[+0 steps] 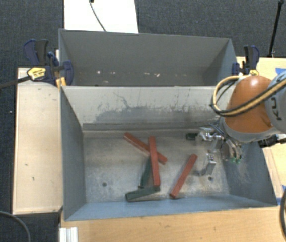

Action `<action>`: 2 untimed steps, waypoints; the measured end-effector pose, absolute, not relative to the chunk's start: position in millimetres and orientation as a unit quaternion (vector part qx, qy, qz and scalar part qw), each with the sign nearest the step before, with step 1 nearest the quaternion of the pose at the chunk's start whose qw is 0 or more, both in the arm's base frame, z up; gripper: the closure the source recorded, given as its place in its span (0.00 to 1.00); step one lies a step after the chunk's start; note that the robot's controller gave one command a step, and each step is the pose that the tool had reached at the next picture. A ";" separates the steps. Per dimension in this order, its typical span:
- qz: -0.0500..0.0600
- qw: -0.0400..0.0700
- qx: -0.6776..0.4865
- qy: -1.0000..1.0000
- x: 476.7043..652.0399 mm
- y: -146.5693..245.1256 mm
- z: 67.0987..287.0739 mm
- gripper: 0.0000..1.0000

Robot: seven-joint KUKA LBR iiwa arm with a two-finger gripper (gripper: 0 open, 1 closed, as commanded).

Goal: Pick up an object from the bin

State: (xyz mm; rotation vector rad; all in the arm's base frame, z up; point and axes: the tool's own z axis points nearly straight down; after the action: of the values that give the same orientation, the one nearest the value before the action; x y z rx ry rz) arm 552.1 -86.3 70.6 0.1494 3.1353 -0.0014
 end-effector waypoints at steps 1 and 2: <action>0.000 0.003 -0.200 0.980 565.0 -40.5 71.0 1.00; 0.000 0.003 -0.200 0.980 565.0 -40.5 71.0 1.00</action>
Offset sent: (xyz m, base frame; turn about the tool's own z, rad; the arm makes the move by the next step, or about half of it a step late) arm 0.0000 0.0000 0.0000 0.0000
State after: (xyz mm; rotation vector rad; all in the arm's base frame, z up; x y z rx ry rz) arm 565.0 -40.5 71.0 -0.6286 3.0720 0.0007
